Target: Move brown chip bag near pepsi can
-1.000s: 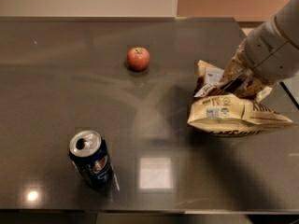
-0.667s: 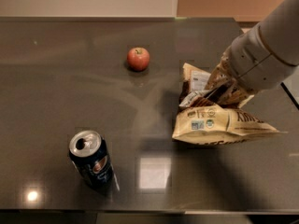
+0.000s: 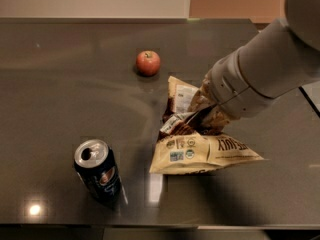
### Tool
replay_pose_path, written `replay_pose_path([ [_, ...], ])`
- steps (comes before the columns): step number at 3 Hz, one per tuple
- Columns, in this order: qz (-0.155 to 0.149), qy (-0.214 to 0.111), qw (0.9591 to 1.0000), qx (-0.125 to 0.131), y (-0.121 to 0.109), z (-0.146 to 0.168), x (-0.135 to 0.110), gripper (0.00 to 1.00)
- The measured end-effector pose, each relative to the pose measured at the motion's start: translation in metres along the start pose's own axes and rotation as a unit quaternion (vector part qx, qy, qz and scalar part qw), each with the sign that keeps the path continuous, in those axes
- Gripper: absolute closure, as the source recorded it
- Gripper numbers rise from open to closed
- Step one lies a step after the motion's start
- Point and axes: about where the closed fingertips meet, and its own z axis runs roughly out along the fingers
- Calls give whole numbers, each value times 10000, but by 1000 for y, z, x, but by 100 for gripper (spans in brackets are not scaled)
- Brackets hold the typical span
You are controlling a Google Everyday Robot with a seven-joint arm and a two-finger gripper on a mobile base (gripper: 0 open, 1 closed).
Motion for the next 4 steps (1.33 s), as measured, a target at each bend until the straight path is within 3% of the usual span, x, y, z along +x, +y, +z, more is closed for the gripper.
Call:
replay_pose_path([
  [1,-71,-42,9999,119,-10,10,-20,100],
  [2,-80,-131,9998,103,-13,19,-36,84],
  [4,-11,-267,9996,45,-15,27,-52,38],
])
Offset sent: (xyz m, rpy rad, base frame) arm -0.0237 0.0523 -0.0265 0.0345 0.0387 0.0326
